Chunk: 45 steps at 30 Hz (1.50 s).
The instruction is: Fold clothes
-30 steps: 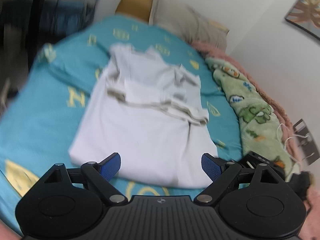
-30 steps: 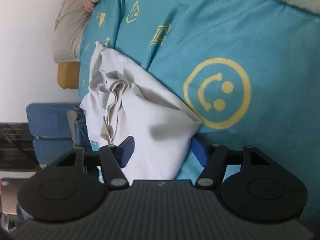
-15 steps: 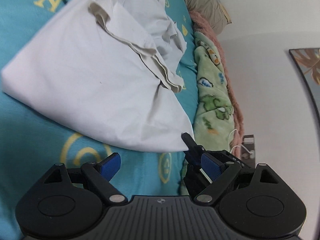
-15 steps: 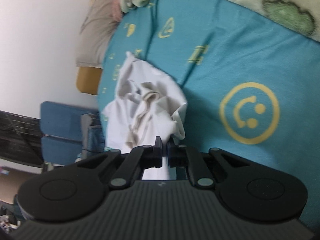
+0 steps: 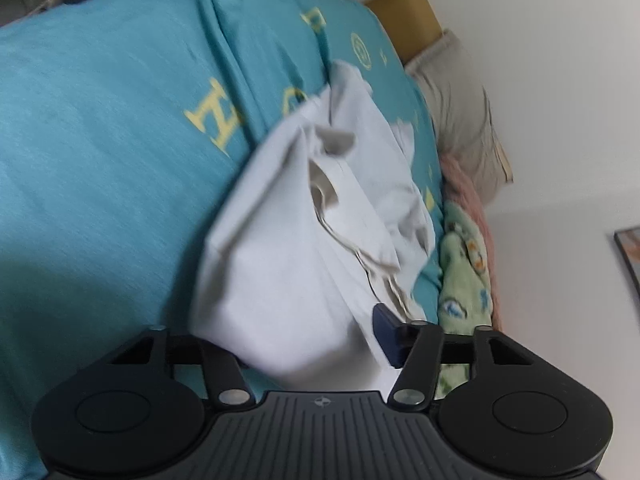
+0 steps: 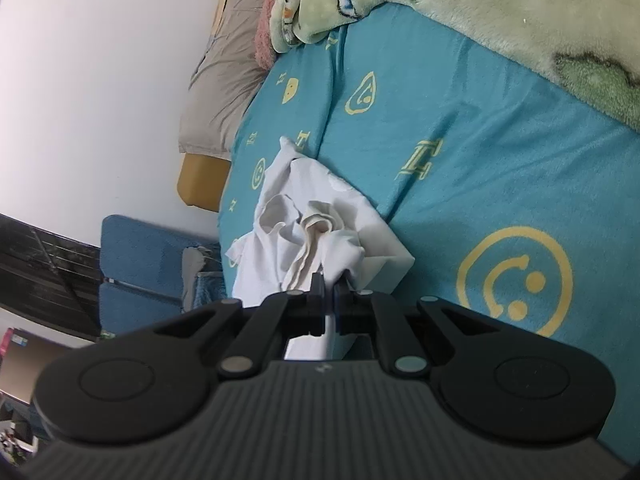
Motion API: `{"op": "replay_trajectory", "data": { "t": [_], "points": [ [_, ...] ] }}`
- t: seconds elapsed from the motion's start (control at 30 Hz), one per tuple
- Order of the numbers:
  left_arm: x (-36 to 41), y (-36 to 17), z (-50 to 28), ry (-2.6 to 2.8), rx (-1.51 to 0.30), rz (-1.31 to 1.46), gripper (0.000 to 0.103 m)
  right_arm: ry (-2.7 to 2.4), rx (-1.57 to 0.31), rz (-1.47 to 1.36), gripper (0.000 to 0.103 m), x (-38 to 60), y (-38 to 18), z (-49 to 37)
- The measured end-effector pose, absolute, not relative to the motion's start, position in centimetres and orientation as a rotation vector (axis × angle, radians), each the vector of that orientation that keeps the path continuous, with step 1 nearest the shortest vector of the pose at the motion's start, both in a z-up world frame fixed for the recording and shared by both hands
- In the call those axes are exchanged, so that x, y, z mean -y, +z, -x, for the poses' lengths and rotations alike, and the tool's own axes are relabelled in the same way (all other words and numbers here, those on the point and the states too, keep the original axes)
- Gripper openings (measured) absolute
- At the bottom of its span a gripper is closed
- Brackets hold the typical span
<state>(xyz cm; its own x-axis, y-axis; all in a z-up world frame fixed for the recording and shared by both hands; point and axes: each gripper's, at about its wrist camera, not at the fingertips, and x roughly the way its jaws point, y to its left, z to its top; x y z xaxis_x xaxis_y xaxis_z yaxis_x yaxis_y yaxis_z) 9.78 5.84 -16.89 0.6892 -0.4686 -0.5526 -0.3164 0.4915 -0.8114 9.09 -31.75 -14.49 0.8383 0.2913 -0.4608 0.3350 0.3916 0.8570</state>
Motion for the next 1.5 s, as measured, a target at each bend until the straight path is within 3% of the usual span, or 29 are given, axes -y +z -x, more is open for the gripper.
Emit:
{"op": "replay_trajectory", "data": {
  "t": [0.07,0.13,0.23,0.63,1.2,1.5],
  "points": [
    [-5.8,-16.5,-10.1,-0.101,-0.828,1.065,0.034,-0.037,-0.614,-1.176,0.007,31.7,-14.6,-9.0],
    [-5.8,-16.0,-10.3,-0.095,-0.807,1.041,0.019,-0.040,-0.610,-1.164,0.007,31.6,-14.5,-8.9],
    [-5.9,-15.3,-10.4,-0.092,-0.775,1.026,0.009,-0.043,-0.602,-1.146,0.007,31.3,-14.1,-8.7],
    [-5.6,-7.8,-4.9,-0.211,-0.606,0.783,0.005,-0.029,-0.485,-1.001,0.007,29.8,-8.5,-4.7],
    [-8.9,-1.5,9.5,-0.181,-0.688,0.850,0.005,0.011,-0.485,-0.939,0.007,28.2,-2.9,8.1],
    [-9.8,-1.1,11.7,-0.152,-0.756,0.849,0.006,0.020,-0.490,-0.905,0.007,27.2,-3.0,10.4]
  ]
}}
